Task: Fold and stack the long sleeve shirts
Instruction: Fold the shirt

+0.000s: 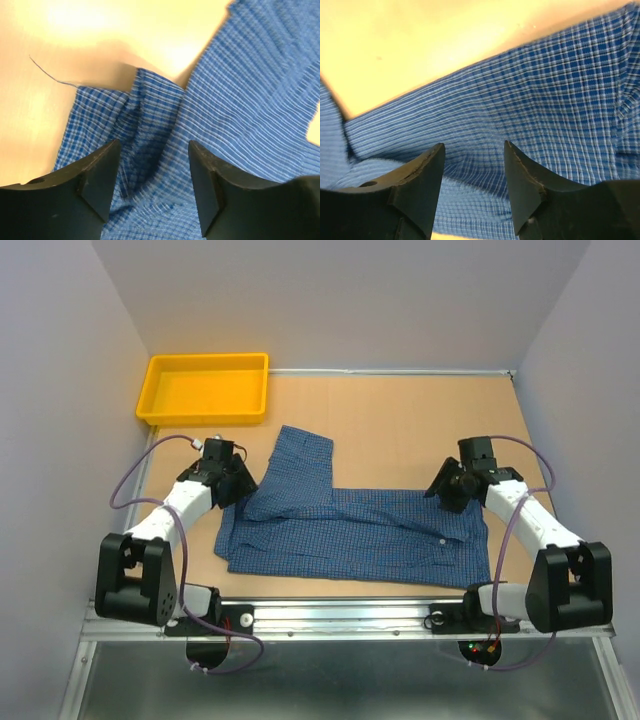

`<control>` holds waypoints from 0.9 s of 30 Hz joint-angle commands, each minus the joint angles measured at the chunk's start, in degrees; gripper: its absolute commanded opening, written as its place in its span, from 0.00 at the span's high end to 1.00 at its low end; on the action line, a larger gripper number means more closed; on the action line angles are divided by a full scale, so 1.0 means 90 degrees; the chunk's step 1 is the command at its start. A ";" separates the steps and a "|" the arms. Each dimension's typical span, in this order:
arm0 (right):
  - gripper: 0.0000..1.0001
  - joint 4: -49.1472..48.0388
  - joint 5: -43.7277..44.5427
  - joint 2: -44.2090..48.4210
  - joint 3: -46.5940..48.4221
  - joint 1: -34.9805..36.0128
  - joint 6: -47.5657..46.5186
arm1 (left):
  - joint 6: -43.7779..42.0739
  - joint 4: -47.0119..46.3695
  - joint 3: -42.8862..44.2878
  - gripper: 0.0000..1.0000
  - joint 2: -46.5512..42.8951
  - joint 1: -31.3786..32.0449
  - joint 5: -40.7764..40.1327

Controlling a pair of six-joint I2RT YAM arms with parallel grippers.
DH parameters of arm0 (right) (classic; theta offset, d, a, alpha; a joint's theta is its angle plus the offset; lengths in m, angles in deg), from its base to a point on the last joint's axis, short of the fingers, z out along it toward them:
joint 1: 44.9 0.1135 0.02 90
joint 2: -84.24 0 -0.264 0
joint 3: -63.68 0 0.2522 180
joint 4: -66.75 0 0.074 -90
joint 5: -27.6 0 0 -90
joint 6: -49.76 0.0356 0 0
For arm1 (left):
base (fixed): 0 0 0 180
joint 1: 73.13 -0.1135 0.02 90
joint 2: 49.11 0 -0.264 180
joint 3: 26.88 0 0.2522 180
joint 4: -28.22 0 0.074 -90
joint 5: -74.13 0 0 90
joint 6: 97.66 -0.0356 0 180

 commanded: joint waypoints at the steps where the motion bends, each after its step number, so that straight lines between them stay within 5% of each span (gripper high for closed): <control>1: 0.45 -0.1158 0.0328 -0.0257 -0.0451 0.0037 0.0234 | 0.0378 -0.0563 -0.0265 0.36 0.0363 -0.0126 0.0113; 9: 0.49 -0.2126 0.0309 -0.1303 -0.0647 0.0027 -0.0040 | 0.0711 -0.1121 -0.0100 0.38 0.1330 -0.0234 0.0601; 17: 0.48 -0.2498 0.0670 -0.2631 0.0386 -0.0061 -0.0634 | 0.0420 -0.0907 0.0847 0.34 0.1743 -0.0283 0.0670; 23: 0.39 -0.2148 0.0222 -0.1793 0.0710 -0.0061 -0.1425 | -0.1045 -0.0906 0.1765 0.23 0.1331 -0.0078 0.0514; 27: 0.28 -0.1864 -0.0247 -0.0876 0.0691 -0.0061 -0.1690 | -0.1787 -0.0955 0.2856 0.21 0.1945 0.0137 0.0347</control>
